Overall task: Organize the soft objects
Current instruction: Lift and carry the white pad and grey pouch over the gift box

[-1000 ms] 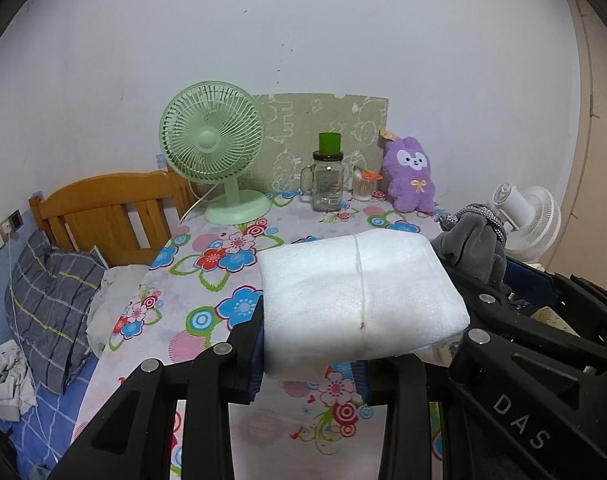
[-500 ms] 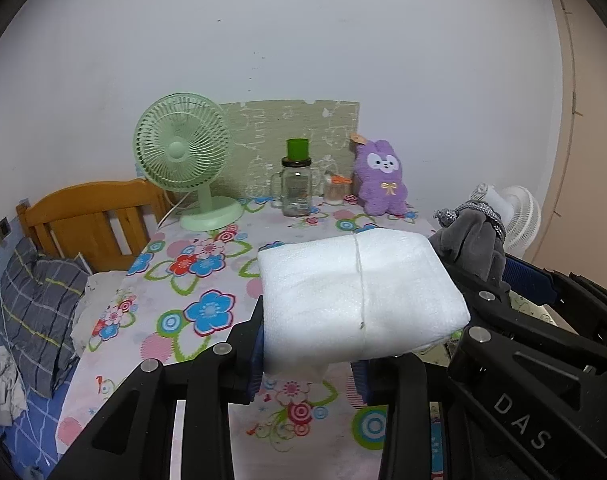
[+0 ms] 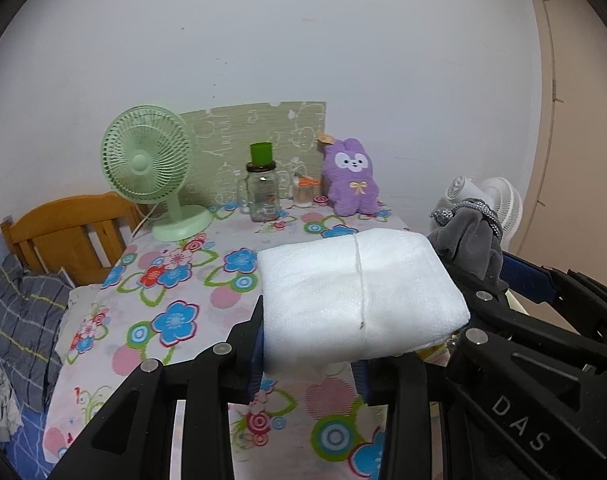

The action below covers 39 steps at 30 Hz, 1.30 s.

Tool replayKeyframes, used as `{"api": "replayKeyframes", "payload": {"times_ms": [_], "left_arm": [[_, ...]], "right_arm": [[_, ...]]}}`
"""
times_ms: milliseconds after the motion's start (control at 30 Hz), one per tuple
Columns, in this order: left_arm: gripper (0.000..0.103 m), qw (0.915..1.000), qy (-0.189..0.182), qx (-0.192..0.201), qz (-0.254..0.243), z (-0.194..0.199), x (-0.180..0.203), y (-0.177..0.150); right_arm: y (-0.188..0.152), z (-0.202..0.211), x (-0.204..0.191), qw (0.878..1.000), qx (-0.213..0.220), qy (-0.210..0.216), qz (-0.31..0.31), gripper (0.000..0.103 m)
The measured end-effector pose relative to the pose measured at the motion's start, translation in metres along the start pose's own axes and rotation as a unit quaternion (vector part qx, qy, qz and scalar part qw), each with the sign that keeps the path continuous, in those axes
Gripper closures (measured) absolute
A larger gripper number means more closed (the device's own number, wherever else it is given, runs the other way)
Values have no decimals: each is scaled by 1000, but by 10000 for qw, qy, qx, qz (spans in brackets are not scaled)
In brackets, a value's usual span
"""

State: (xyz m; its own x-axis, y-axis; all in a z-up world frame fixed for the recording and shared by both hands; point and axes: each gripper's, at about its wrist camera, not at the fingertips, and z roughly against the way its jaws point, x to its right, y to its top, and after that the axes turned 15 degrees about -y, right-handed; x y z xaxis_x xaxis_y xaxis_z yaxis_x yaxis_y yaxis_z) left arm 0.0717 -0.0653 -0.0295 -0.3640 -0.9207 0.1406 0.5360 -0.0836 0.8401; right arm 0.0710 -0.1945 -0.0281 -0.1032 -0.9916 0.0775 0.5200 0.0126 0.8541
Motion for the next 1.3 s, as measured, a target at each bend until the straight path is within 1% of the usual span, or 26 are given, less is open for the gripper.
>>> {"api": "replayKeyframes", "payload": {"times_ms": [333, 833, 1133, 1300], "left_arm": [[67, 9995, -254, -116, -159, -26, 26, 1], [67, 9977, -509, -313, -324, -58, 61, 2], [66, 9950, -728, -599, -324, -85, 74, -1], [63, 9925, -832, -855, -260, -104, 75, -4]], "right_arm": [[-3, -12, 32, 9996, -58, -247, -100, 49], [-9, -30, 75, 9983, -148, -522, -231, 49], [-14, -50, 96, 9968, -327, -651, -340, 49], [-19, -65, 102, 9958, -483, -697, -355, 49]]}}
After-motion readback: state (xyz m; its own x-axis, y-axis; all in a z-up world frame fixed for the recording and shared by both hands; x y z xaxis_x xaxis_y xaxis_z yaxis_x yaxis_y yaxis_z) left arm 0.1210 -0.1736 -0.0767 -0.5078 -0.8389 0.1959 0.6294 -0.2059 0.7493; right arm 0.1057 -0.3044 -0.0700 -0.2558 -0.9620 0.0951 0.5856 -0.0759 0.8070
